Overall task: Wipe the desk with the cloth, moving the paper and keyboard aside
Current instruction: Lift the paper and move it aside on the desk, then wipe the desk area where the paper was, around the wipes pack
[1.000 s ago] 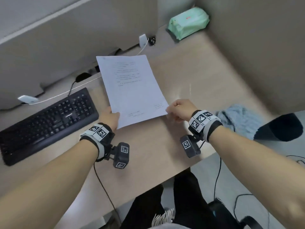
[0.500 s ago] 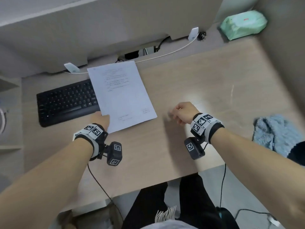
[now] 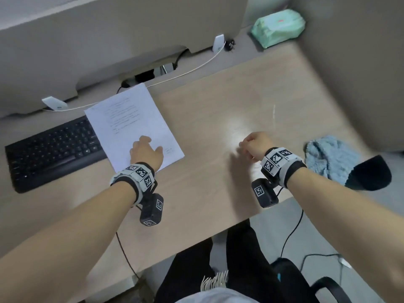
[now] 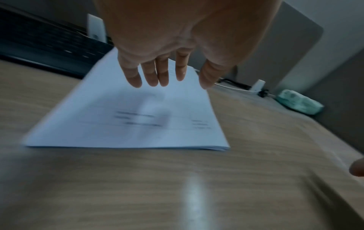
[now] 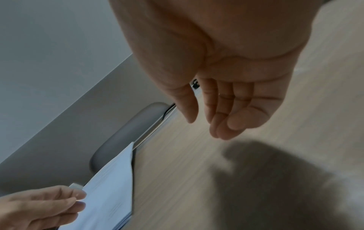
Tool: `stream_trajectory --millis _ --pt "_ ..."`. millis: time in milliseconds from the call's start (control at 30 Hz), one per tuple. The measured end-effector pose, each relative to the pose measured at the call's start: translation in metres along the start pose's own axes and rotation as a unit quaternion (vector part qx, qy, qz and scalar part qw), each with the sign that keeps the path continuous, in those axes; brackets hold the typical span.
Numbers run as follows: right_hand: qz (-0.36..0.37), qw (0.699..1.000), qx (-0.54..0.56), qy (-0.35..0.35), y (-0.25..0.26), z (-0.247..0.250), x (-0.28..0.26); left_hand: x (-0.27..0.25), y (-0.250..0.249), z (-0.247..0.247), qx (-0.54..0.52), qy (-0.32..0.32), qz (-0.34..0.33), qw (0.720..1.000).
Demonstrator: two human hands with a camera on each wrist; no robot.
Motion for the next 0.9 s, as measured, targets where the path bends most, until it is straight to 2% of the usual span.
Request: stream_trajectory --millis 167,333,400,467,533,633,767,833,900 --pt "-0.035 0.99 -0.071 -0.113 -0.047 0.067 0.002 -0.015 -0.075 -0.056 0.021 0.06 -0.067 0.996" --pt "-0.079 0.948 -0.187 -0.243 -0.104 0.121 0.0 -0.024 -0.129 -0.105 0.088 0.134 -0.129 0.979" --pt "-0.153 0.939 -0.218 -0.219 -0.128 0.138 0.001 -0.024 -0.142 -0.119 0.113 0.142 -0.149 0.972" --pt "-0.212 0.942 -0.21 -0.155 -0.149 0.148 0.006 -0.021 -0.155 -0.128 0.14 0.133 -0.167 0.967" --pt "-0.212 0.95 -0.2 -0.113 -0.16 0.149 0.016 -0.017 -0.165 -0.135 0.171 0.122 -0.18 0.961" --pt "-0.165 0.951 -0.234 -0.115 -0.146 0.139 0.03 -0.01 -0.174 -0.139 0.195 0.12 -0.185 0.956" --pt "-0.104 0.961 -0.239 -0.093 -0.104 0.125 0.045 -0.007 -0.18 -0.145 0.226 0.107 -0.187 0.95" --pt "-0.054 0.966 -0.239 -0.076 -0.085 0.113 0.05 -0.007 -0.181 -0.146 0.237 0.097 -0.187 0.948" --pt "0.012 0.956 -0.287 -0.052 -0.07 0.092 0.049 -0.006 -0.182 -0.145 0.256 0.095 -0.187 0.944"
Point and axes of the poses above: each hand's wrist, its own x-axis towards the middle knuckle, its own z-axis out of the back of the hand, y = z × x, the point moved 2 cm from there along x, towards the middle knuckle, and after that the axes turned 2 degrees about z, right-handed, at the moved point
